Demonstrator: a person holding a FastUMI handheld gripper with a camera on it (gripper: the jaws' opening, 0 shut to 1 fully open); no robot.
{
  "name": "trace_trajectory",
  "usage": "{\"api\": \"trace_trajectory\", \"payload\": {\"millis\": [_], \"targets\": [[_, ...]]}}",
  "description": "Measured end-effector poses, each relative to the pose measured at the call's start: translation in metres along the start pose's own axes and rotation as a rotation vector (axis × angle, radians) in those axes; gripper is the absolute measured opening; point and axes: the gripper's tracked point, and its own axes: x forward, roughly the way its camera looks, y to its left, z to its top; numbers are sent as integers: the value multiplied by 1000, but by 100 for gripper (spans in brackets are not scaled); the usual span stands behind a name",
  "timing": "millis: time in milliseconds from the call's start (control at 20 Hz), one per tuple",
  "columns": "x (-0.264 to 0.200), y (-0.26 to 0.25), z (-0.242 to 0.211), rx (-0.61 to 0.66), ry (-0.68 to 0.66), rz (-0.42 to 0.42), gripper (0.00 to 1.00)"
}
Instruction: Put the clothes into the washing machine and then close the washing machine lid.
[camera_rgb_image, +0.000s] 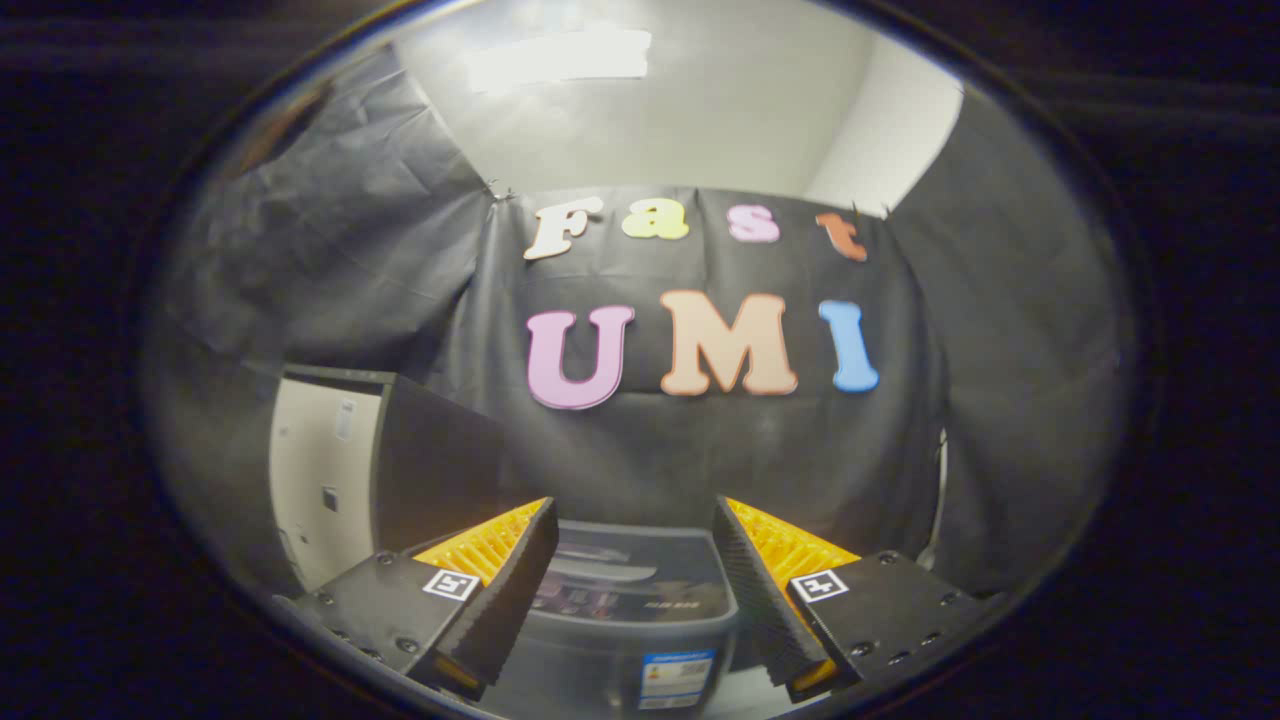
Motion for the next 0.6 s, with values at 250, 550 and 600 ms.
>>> {"api": "trace_trajectory", "payload": {"millis": [250,550,600], "targets": [[23,-6,1,-18,8,39,97],[23,-16,-33,2,158,-27,96],[22,-12,-38,-3,174,-21,96]]}}
